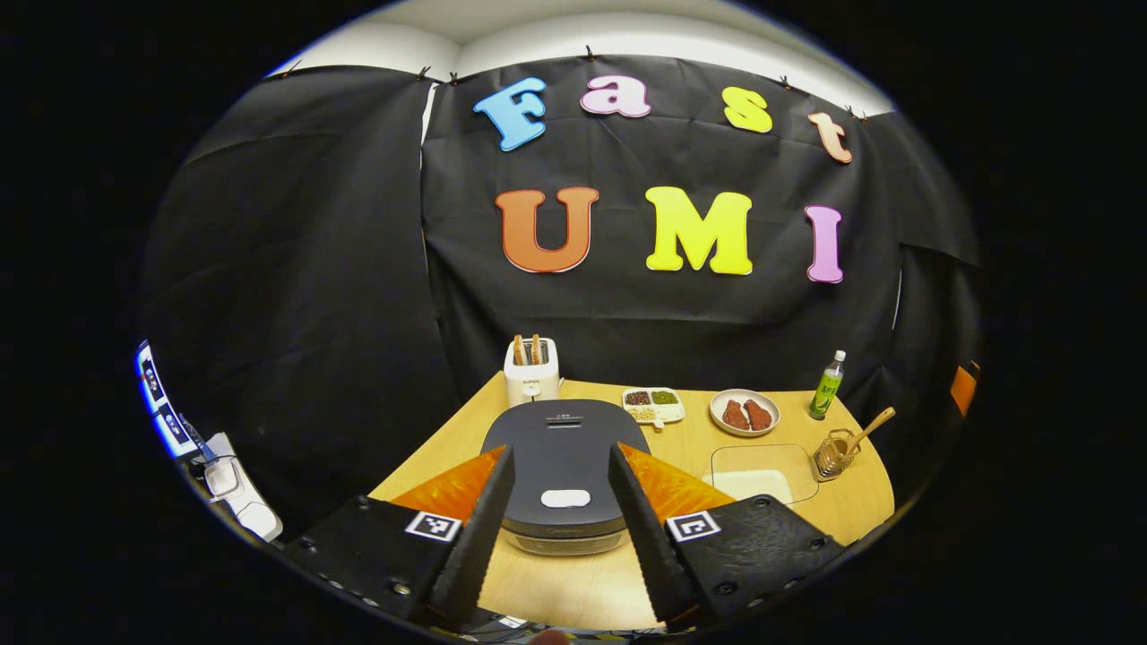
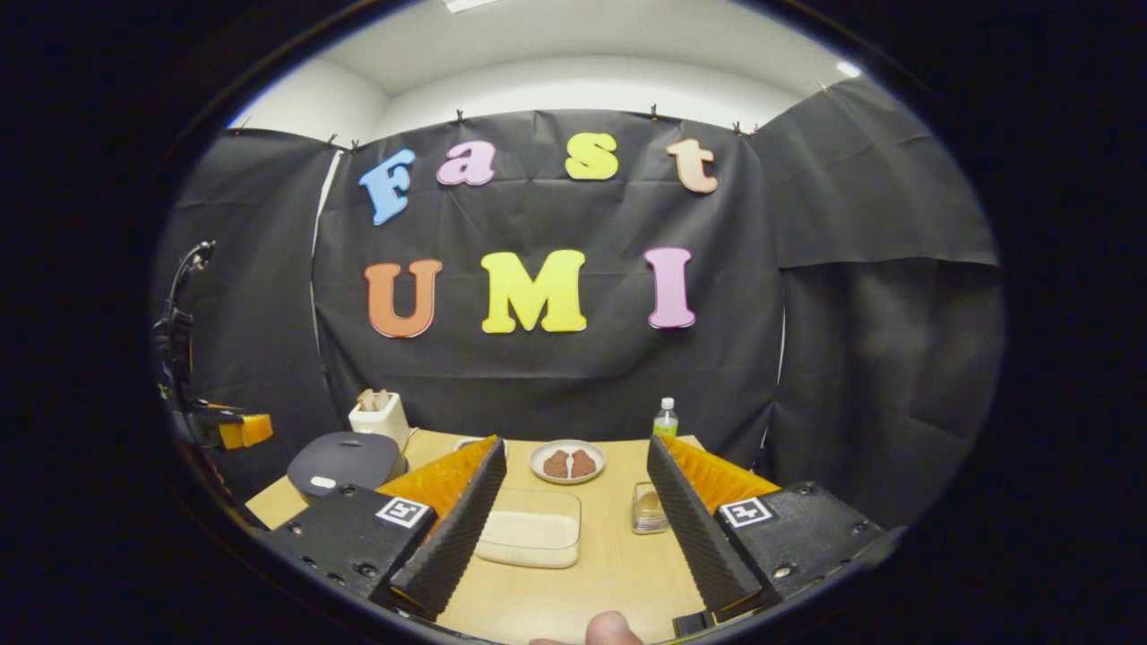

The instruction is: Close the left gripper, press the button to open the rice cooker; take a wooden spoon from the chopstick holder with the right hand, scoop a spoonful of rice and pour it into the rice cooker, then put the wooden spoon back into the chopstick holder.

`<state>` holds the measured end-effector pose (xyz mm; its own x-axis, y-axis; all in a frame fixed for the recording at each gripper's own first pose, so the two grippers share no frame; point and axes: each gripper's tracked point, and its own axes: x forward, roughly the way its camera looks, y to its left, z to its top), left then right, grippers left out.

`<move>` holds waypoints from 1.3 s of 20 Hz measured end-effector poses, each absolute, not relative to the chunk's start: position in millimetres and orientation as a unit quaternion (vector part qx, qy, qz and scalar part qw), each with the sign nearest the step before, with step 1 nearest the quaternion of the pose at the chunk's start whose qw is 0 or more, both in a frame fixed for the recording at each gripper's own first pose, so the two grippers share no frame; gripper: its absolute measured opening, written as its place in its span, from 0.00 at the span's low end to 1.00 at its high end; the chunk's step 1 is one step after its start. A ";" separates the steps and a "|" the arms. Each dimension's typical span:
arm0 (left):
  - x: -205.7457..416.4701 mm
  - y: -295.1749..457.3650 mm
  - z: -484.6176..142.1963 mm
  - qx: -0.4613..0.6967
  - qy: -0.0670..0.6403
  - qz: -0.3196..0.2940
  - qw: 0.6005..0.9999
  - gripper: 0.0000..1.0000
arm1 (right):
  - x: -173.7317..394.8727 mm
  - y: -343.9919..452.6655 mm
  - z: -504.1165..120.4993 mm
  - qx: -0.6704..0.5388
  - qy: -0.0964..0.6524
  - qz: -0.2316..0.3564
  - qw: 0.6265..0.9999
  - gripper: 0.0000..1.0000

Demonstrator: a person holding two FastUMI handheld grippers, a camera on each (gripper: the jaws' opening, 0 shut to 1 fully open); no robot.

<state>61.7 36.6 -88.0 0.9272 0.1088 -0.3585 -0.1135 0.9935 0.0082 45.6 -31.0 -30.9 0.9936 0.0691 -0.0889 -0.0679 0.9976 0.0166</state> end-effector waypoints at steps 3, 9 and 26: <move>71.8 31.9 -110.2 -0.018 0.228 0.041 0.973 0.57 | 51.7 -36.5 -36.6 0.013 0.052 0.032 0.998 1.00; 85.6 21.1 -163.1 -0.035 0.317 0.004 0.948 0.29 | 64.3 -51.7 -43.6 0.016 0.061 0.019 0.998 1.00; 115.0 34.0 -214.7 -0.079 0.394 -0.006 0.916 0.00 | 91.5 -66.9 -68.7 0.033 0.094 -0.001 0.995 1.00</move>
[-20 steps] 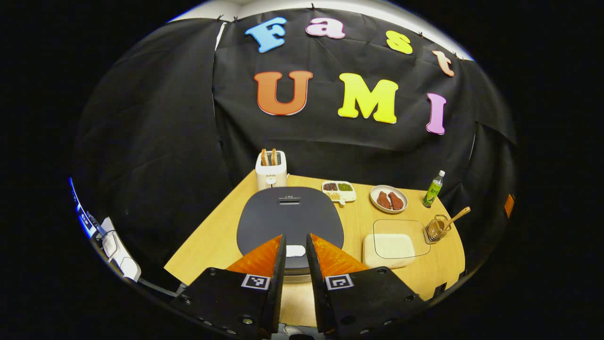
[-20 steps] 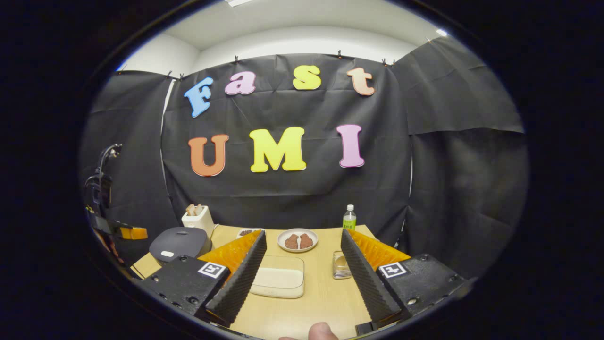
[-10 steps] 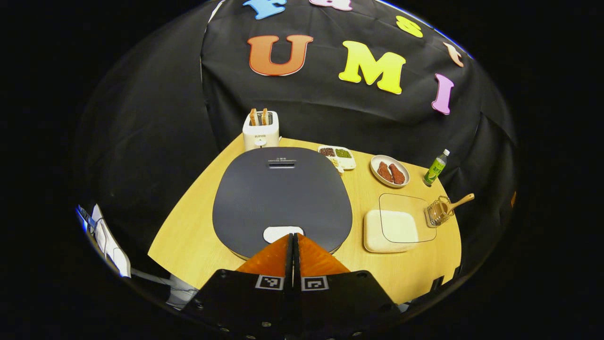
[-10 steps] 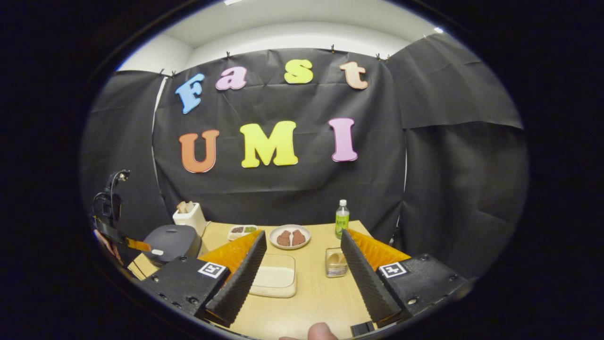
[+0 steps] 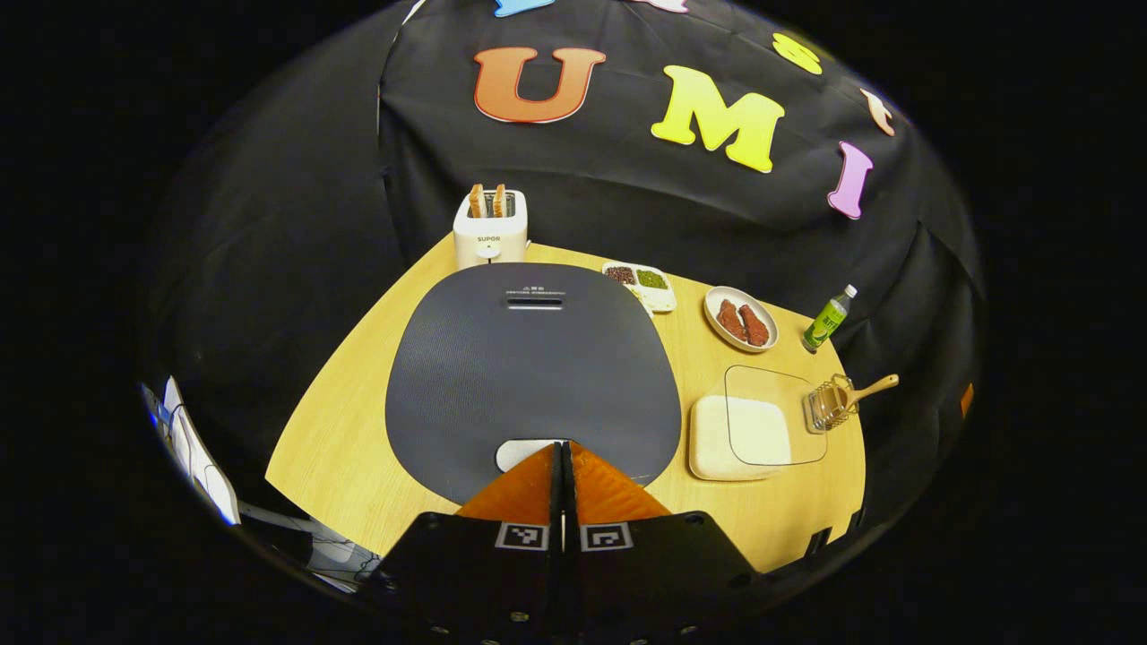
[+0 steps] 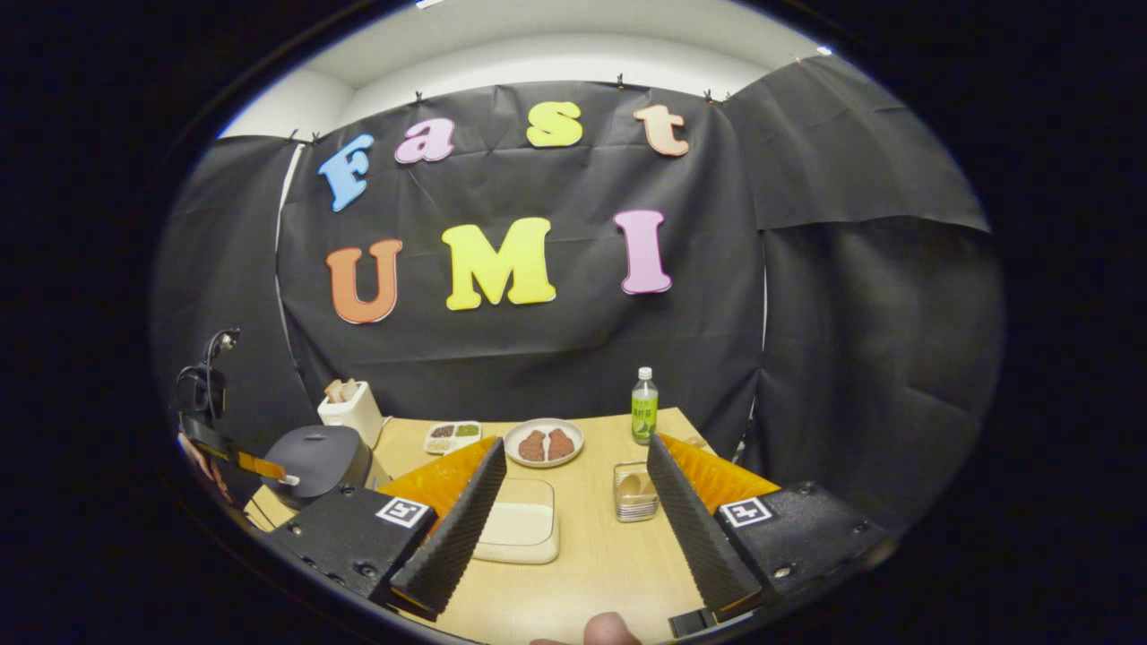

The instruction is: Close the left gripper, press the button to open the rice cooker; take a wooden spoon from the chopstick holder with the right hand, scoop a spoonful of rice and pour it into the rice cooker, then put the wooden spoon back into the chopstick holder.

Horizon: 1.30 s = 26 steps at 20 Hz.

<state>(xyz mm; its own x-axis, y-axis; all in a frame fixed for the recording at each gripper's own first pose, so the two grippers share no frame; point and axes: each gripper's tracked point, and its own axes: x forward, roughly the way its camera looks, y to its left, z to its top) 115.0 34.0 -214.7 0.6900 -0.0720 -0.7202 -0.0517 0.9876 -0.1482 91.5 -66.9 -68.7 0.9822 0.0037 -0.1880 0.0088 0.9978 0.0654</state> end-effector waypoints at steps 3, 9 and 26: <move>113.8 34.4 -220.9 -0.085 0.402 -0.003 0.912 0.00 | 95.6 -69.8 -67.5 0.033 0.094 -0.005 0.995 1.00; 112.1 33.5 -232.1 -0.092 0.428 0.003 0.899 0.00 | 96.5 -66.2 -75.4 0.041 0.105 -0.005 0.994 1.00; 131.3 34.6 -108.1 -0.035 0.214 -0.002 0.976 0.77 | 87.3 -51.3 -54.3 0.045 0.093 0.044 0.994 1.00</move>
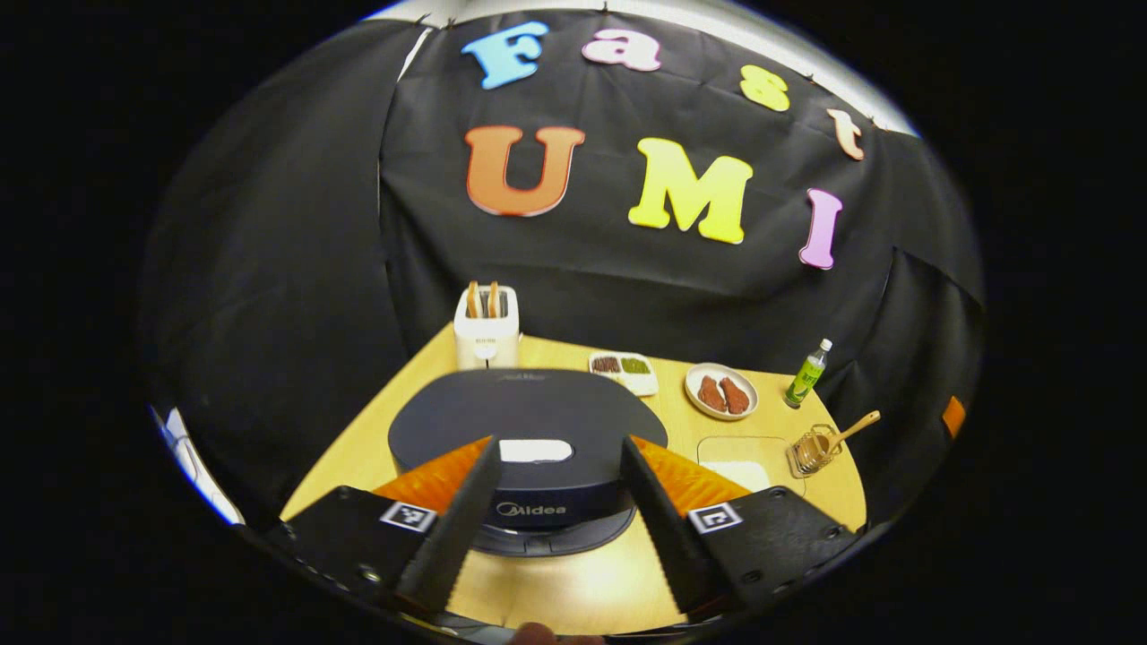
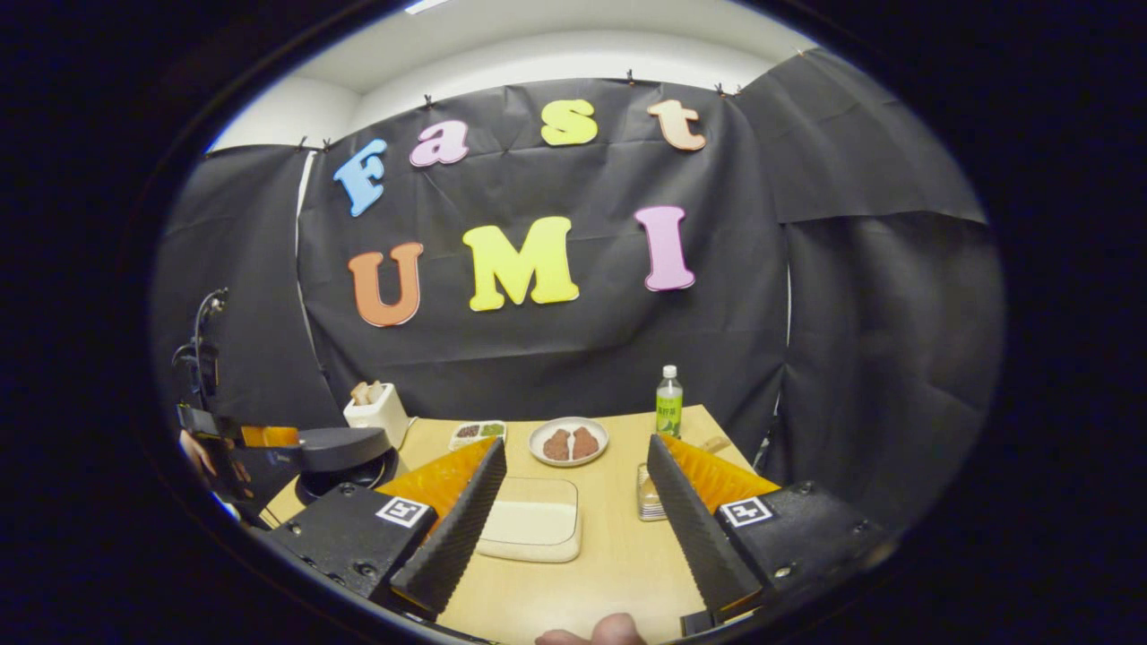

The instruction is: Close the left gripper, press the button to open the rice cooker; take a wooden spoon from the chopstick holder with the right hand, scoop a spoonful of rice and pour it into the rice cooker, then put the wooden spoon back into the chopstick holder.

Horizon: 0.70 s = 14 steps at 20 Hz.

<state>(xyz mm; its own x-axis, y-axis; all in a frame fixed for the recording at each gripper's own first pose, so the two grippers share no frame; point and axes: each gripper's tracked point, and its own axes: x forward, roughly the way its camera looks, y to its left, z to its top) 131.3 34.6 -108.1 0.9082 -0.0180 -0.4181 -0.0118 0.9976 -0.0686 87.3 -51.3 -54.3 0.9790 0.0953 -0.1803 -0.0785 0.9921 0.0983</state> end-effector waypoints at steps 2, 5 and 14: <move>135.2 39.7 -83.6 -0.019 0.176 0.014 0.984 0.99 | 86.6 -50.0 -50.9 0.046 0.089 0.047 0.994 1.00; 126.1 43.0 -63.4 -0.056 0.157 0.032 0.985 0.98 | 84.7 -49.2 -44.9 0.045 0.082 0.049 0.994 1.00; 75.2 59.8 -27.1 -0.093 0.104 0.067 0.988 0.95 | 79.7 -55.2 -39.3 0.031 0.079 0.052 0.995 1.00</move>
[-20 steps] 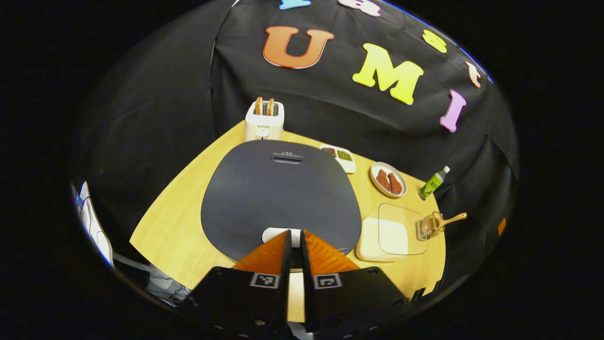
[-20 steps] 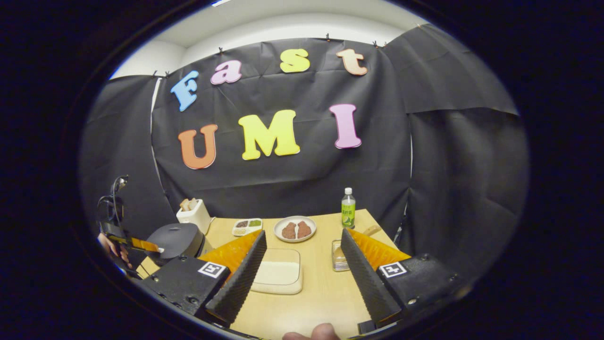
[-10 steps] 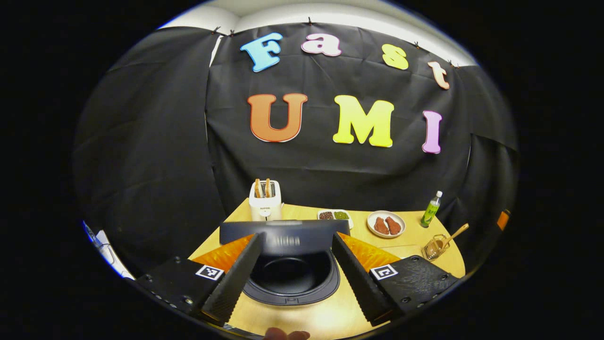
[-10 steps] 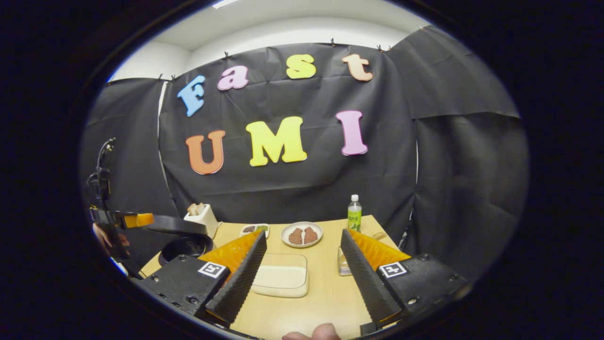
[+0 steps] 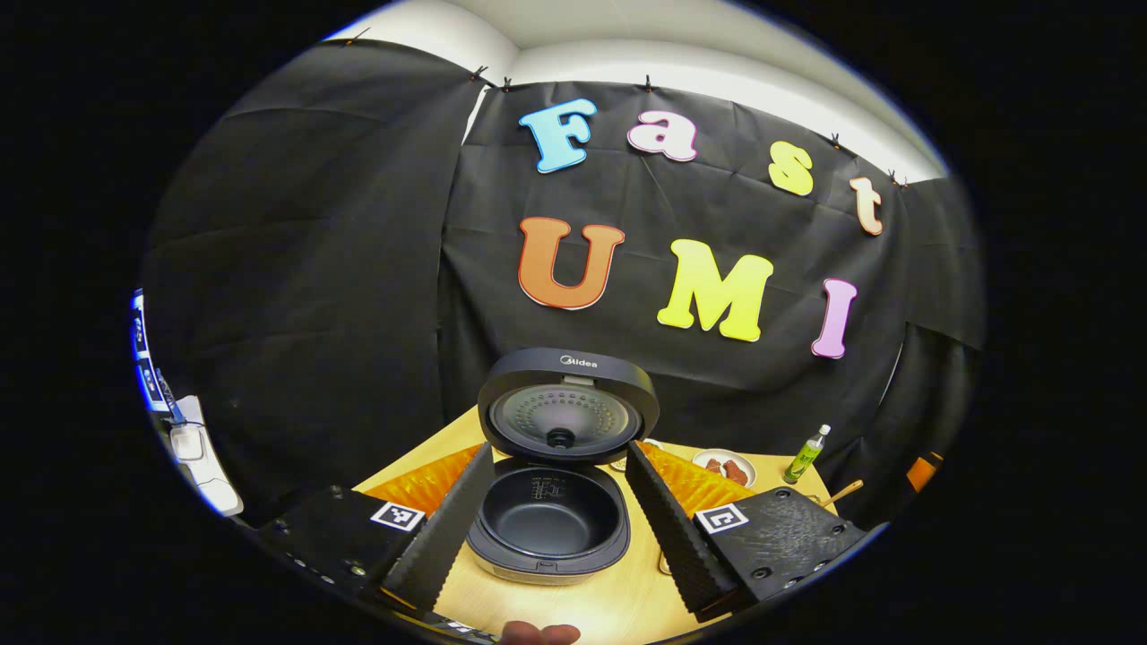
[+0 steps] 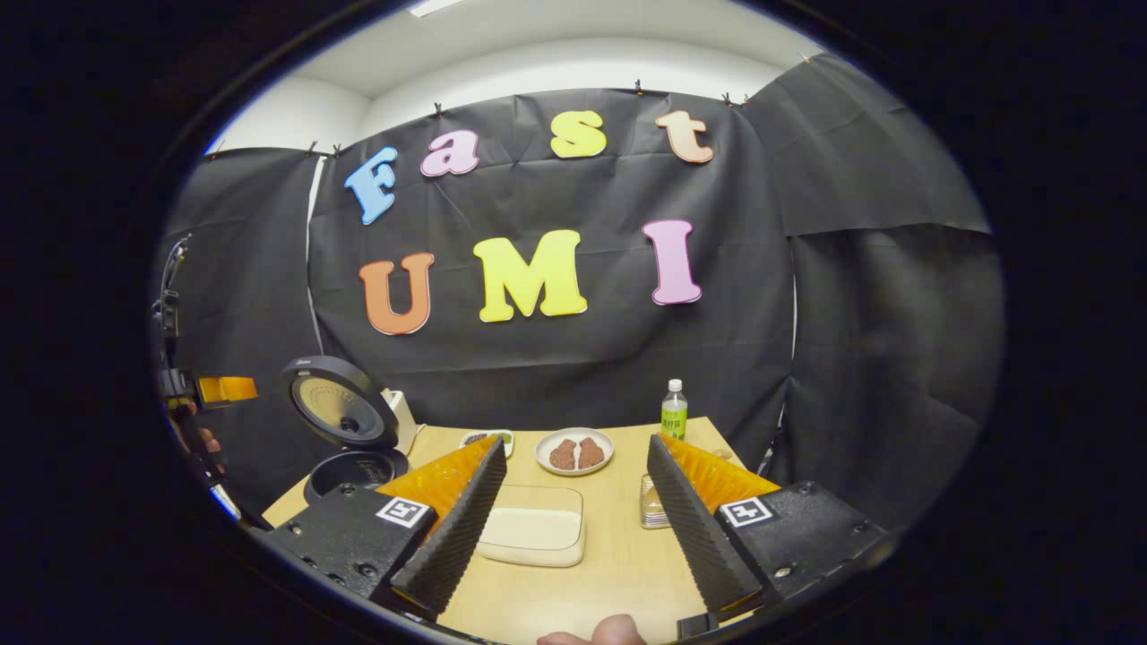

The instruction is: Close the left gripper, press the button to open the rice cooker; take a wooden spoon from the chopstick holder with the right hand, scoop a spoonful of rice and pour it into the rice cooker, then put the wooden spoon back into the chopstick holder.

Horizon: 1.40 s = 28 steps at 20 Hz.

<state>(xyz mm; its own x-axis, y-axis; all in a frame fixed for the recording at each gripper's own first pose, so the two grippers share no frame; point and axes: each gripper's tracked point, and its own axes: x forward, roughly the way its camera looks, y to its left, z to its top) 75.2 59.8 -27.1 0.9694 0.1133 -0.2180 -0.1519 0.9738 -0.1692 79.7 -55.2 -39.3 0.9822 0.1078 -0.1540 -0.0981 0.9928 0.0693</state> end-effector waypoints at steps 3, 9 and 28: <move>58.7 58.5 -22.0 -0.083 0.093 0.076 0.989 0.94 | 84.2 -64.6 -43.3 0.021 0.085 0.048 0.995 1.00; 50.8 33.1 -21.6 -0.085 0.087 0.052 0.991 0.95 | 116.4 -98.4 -88.6 0.039 0.140 0.019 0.989 1.00; 84.6 12.4 -25.7 -0.074 0.125 0.106 0.984 0.95 | 295.9 -192.7 -255.2 0.130 0.249 -0.053 0.958 0.85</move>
<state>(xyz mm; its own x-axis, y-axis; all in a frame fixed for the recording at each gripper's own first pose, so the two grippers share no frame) 84.6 12.4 -25.7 0.9461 0.1902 -0.2623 -0.2274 0.9664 -0.1195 295.9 -192.7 -255.2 0.8704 -0.0369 -0.4909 0.1659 0.9609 0.2219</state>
